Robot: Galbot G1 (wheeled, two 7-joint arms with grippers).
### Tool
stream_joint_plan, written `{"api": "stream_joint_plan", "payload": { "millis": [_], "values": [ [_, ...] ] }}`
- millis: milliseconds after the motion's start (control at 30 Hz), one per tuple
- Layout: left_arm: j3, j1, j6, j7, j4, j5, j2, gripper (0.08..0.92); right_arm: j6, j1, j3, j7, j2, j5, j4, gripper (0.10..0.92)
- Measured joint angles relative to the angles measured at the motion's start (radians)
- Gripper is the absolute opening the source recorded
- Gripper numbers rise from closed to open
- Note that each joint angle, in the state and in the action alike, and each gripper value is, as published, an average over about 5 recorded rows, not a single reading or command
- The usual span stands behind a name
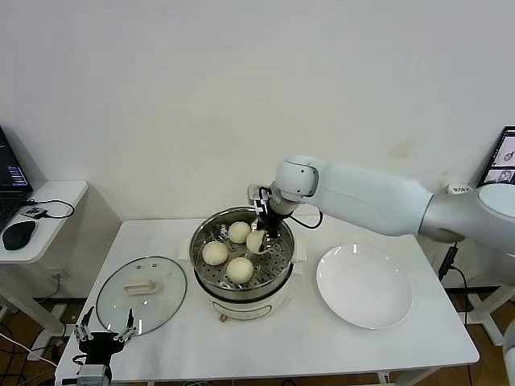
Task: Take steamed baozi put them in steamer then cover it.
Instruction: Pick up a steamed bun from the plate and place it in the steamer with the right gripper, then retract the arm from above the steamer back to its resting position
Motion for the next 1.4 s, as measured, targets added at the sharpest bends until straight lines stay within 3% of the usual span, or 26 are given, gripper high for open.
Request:
{"api": "stream_joint_plan", "payload": {
  "millis": [167,500,667,1033,1400],
  "values": [
    [0.0,-0.001,0.0,0.0,0.002,0.0,-0.002,0.823,0.003,-0.012,-0.001,-0.007,0.002,-0.027,-0.006,0.582],
    [-0.005,-0.001,-0.001,0.0,0.002,0.0,-0.003,0.823,0.011,0.003,0.018,-0.004,-0.027,-0.046,0.022,0.802],
    [-0.008,-0.002,-0.001,0.004,0.0,0.0,0.001,0.823,0.006,0.008,0.039,0.046,-0.079,-0.021,0.077,0.822],
    [-0.005,-0.004,-0.027,0.007,0.013,0.011,0.0,0.823,0.116,-0.182,0.224,0.448,-0.291,0.072,0.291,0.822],
    [0.006,-0.007,-0.08,0.011,0.036,0.032,-0.006,0.823,0.358,-0.807,0.845,0.722,-0.367,-0.041,0.455,0.823]
  ]
}}
